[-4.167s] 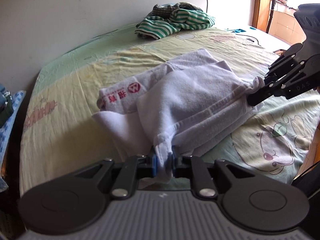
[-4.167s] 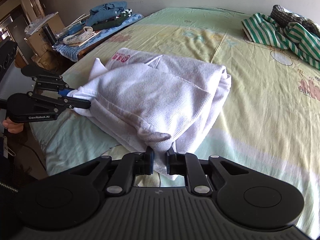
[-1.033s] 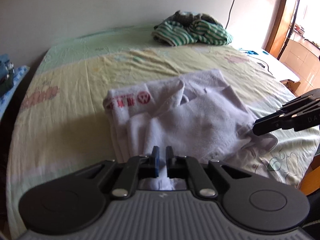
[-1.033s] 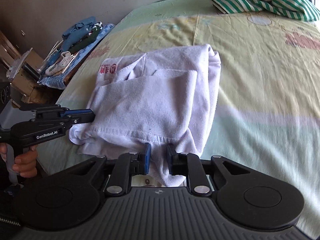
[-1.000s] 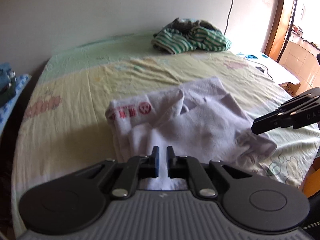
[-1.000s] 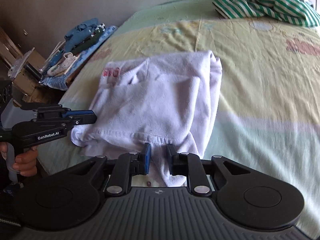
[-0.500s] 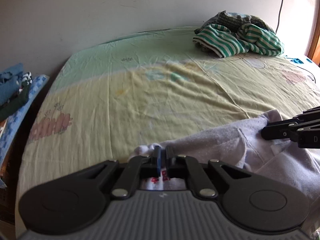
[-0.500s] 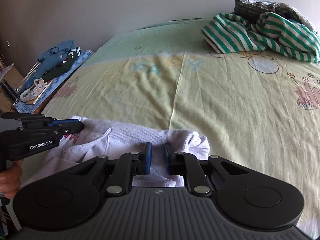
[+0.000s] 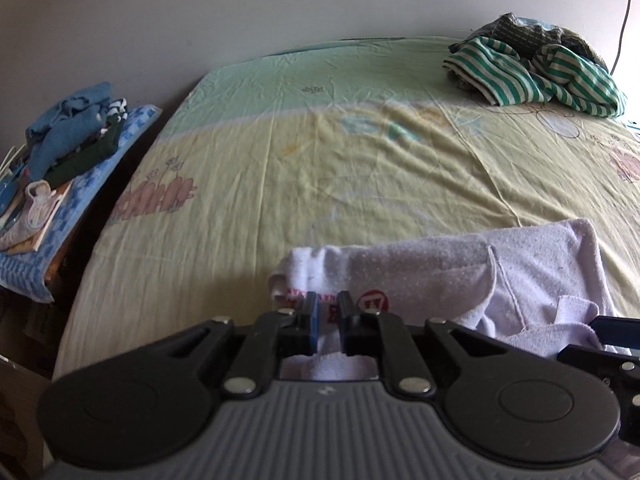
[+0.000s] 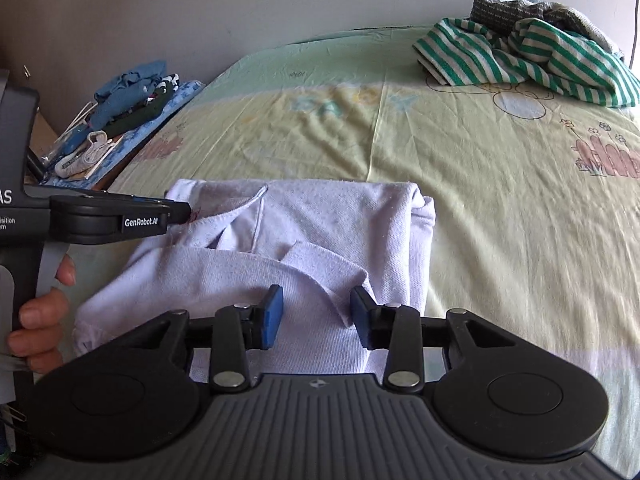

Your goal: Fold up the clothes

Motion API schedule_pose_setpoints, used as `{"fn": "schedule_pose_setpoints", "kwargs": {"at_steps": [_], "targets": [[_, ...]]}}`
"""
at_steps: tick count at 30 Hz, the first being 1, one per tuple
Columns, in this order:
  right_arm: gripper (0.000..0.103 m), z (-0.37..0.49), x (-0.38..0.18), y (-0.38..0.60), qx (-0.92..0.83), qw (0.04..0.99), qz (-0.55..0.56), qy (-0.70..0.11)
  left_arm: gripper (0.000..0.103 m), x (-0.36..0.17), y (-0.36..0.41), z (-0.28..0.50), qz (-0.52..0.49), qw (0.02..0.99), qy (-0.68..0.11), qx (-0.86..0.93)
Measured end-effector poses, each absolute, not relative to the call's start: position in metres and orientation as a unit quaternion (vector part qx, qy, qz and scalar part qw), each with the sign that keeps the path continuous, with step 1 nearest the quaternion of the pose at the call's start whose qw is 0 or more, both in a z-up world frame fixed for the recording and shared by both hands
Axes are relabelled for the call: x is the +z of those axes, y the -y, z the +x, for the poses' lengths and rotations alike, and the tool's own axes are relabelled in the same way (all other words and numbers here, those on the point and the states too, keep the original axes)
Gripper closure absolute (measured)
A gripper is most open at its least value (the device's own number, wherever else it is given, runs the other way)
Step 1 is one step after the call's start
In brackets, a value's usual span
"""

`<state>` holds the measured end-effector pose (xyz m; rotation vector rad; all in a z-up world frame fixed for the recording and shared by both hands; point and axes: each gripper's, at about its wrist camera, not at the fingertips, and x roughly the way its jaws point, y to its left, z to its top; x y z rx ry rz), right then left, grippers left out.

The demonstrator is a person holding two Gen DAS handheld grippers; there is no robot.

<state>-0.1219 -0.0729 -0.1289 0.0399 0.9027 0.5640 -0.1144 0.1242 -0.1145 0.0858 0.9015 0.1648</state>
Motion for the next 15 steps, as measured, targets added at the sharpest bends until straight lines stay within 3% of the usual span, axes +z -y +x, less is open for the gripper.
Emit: {"fn": "schedule_pose_setpoints", "kwargs": {"at_steps": [5, 10, 12, 15], "targets": [[0.059, -0.122, -0.12, 0.078, 0.229, 0.864, 0.071, -0.442, 0.088, -0.112, -0.132, -0.115, 0.033, 0.895, -0.441, 0.058], [0.037, -0.135, -0.121, 0.061, 0.211, 0.866, 0.058, -0.45, 0.083, -0.11, -0.139, -0.112, 0.028, 0.89, -0.453, 0.034], [0.023, -0.142, -0.121, 0.054, 0.201, 0.868, 0.062, -0.449, 0.081, -0.111, -0.14, -0.112, 0.029, 0.89, -0.455, 0.027], [0.016, -0.149, -0.122, 0.048, 0.179, 0.876, 0.079, -0.441, 0.078, -0.111, -0.141, -0.112, 0.03, 0.889, -0.457, 0.015]]}}
